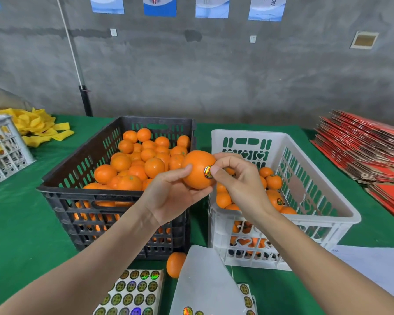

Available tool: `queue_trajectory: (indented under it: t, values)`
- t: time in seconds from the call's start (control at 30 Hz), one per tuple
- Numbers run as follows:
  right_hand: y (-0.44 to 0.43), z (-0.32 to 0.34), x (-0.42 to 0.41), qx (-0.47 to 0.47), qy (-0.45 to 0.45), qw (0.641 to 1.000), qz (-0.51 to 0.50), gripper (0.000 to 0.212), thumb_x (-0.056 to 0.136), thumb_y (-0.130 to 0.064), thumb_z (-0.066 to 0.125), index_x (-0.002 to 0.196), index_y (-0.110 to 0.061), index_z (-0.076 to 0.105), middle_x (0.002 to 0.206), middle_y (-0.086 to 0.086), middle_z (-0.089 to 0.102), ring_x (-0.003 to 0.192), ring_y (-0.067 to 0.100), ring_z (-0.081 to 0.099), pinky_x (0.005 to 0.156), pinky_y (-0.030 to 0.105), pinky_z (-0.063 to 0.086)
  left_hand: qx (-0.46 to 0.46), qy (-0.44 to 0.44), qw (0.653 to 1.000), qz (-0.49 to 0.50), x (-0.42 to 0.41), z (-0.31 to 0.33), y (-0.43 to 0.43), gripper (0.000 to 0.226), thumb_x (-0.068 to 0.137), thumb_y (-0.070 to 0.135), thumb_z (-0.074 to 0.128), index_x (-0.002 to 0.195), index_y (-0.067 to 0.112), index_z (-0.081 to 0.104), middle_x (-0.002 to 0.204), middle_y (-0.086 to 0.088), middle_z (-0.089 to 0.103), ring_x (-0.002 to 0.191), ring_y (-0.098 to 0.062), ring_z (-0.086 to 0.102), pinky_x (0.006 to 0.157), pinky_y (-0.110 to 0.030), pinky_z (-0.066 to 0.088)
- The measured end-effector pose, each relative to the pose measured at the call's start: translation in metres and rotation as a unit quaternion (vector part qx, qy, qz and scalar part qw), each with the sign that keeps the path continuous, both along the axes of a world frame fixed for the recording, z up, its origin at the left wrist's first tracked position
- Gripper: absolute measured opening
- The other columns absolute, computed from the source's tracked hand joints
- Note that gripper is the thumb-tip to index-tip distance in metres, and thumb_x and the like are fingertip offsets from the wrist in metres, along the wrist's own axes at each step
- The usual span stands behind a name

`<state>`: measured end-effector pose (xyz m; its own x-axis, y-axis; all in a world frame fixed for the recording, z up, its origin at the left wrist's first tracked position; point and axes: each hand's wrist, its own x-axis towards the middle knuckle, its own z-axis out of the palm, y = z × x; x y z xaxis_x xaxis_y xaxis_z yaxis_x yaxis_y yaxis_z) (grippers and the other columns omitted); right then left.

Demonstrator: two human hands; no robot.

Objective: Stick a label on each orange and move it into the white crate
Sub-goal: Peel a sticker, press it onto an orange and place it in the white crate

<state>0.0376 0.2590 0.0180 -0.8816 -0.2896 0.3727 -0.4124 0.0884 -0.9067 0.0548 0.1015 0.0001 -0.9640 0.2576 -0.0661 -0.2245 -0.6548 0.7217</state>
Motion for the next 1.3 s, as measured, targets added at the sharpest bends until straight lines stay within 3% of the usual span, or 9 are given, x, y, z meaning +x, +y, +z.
queue_trajectory:
  t: [0.13, 0.37, 0.57, 0.7, 0.83, 0.97, 1.1, 1.23, 1.3]
  values:
    - [0.004, -0.001, 0.003, 0.042, 0.045, 0.998, -0.024, 0.022, 0.087, -0.008, 0.062, 0.071, -0.023, 0.058, 0.109, 0.0, 0.056, 0.109, 0.014, 0.052, 0.093, 0.039, 0.045, -0.006, 0.003, 1.0, -0.004, 0.004, -0.001, 0.007, 0.044, 0.084, 0.016, 0.055, 0.127, 0.005, 0.053, 0.125, -0.017, 0.064, 0.112, -0.031, 0.064, 0.094, -0.042, 0.052]
    - [0.005, -0.014, 0.013, 0.017, 0.118, 0.989, -0.082, 0.012, 0.086, -0.007, 0.063, 0.086, -0.016, 0.056, 0.108, 0.002, 0.056, 0.102, 0.011, 0.053, 0.074, 0.02, 0.047, 0.009, 0.014, 1.0, 0.009, 0.009, -0.006, 0.025, 0.057, 0.079, 0.008, 0.057, 0.135, 0.002, 0.047, 0.133, -0.022, 0.057, 0.121, -0.038, 0.056, 0.094, -0.045, 0.052]
    - [0.029, -0.006, 0.003, 0.035, 0.025, 0.999, -0.03, 0.075, 0.078, -0.021, 0.075, 0.134, -0.038, 0.028, 0.115, -0.008, 0.051, 0.092, 0.006, 0.057, 0.069, 0.014, 0.049, -0.012, -0.007, 1.0, 0.005, 0.008, -0.011, 0.027, 0.057, 0.072, 0.013, 0.057, 0.128, 0.004, 0.052, 0.124, -0.022, 0.063, 0.104, -0.037, 0.066, 0.084, -0.045, 0.057]
    - [0.037, -0.008, -0.006, 0.166, 0.04, 0.982, 0.075, 0.059, 0.078, -0.032, 0.074, 0.13, -0.035, 0.045, 0.121, -0.017, 0.05, 0.106, 0.0, 0.052, 0.079, 0.01, 0.045, -0.058, 0.004, 0.998, 0.014, 0.006, -0.013, 0.038, 0.057, 0.069, 0.013, 0.063, 0.125, 0.003, 0.055, 0.116, -0.019, 0.066, 0.102, -0.033, 0.067, 0.087, -0.046, 0.055]
    - [0.043, -0.01, -0.038, 0.237, 0.124, 0.964, 0.008, 0.057, 0.067, -0.034, 0.081, 0.116, -0.035, 0.051, 0.114, -0.014, 0.052, 0.099, 0.004, 0.049, 0.077, 0.018, 0.04, -0.133, 0.014, 0.991, 0.01, 0.0, -0.016, 0.049, 0.041, 0.084, 0.02, 0.061, 0.123, 0.007, 0.057, 0.108, -0.012, 0.067, 0.095, -0.027, 0.066, 0.09, -0.042, 0.053]
    - [0.074, -0.023, -0.122, 0.374, 0.035, 0.922, -0.091, 0.053, 0.073, -0.022, 0.074, 0.119, -0.018, 0.047, 0.107, 0.004, 0.053, 0.093, 0.019, 0.053, 0.067, 0.027, 0.039, -0.318, -0.001, 0.946, 0.067, 0.007, -0.044, 0.039, 0.022, 0.097, 0.018, 0.051, 0.114, 0.009, 0.062, 0.102, -0.011, 0.071, 0.089, -0.026, 0.07, 0.077, -0.035, 0.057]
    - [0.104, -0.07, -0.167, 0.63, -0.082, 0.772, -0.015, 0.062, 0.078, -0.019, 0.07, 0.133, -0.014, 0.041, 0.128, 0.011, 0.051, 0.112, 0.028, 0.051, 0.083, 0.034, 0.047, -0.5, -0.087, 0.861, 0.017, 0.027, -0.102, 0.025, 0.025, 0.097, 0.0, 0.047, 0.094, 0.009, 0.07, 0.08, -0.005, 0.075, 0.075, -0.019, 0.072, 0.068, -0.025, 0.058]
    - [0.11, -0.091, -0.175, 0.683, -0.098, 0.723, 0.039, 0.064, 0.085, -0.026, 0.068, 0.139, -0.019, 0.034, 0.143, 0.007, 0.039, 0.128, 0.027, 0.04, 0.088, 0.033, 0.035, -0.644, -0.151, 0.75, -0.003, 0.031, -0.164, 0.011, 0.024, 0.089, -0.002, 0.051, 0.095, 0.012, 0.069, 0.087, -0.002, 0.064, 0.087, -0.015, 0.063, 0.07, -0.021, 0.048]
    - [0.108, -0.095, -0.179, 0.719, -0.086, 0.689, 0.034, 0.067, 0.087, -0.032, 0.065, 0.143, -0.019, 0.031, 0.146, 0.005, 0.036, 0.133, 0.027, 0.035, 0.096, 0.035, 0.032, -0.676, -0.167, 0.718, 0.0, 0.032, -0.18, 0.006, 0.024, 0.086, 0.003, 0.057, 0.107, 0.008, 0.067, 0.093, -0.004, 0.062, 0.093, -0.019, 0.062, 0.071, -0.022, 0.045]
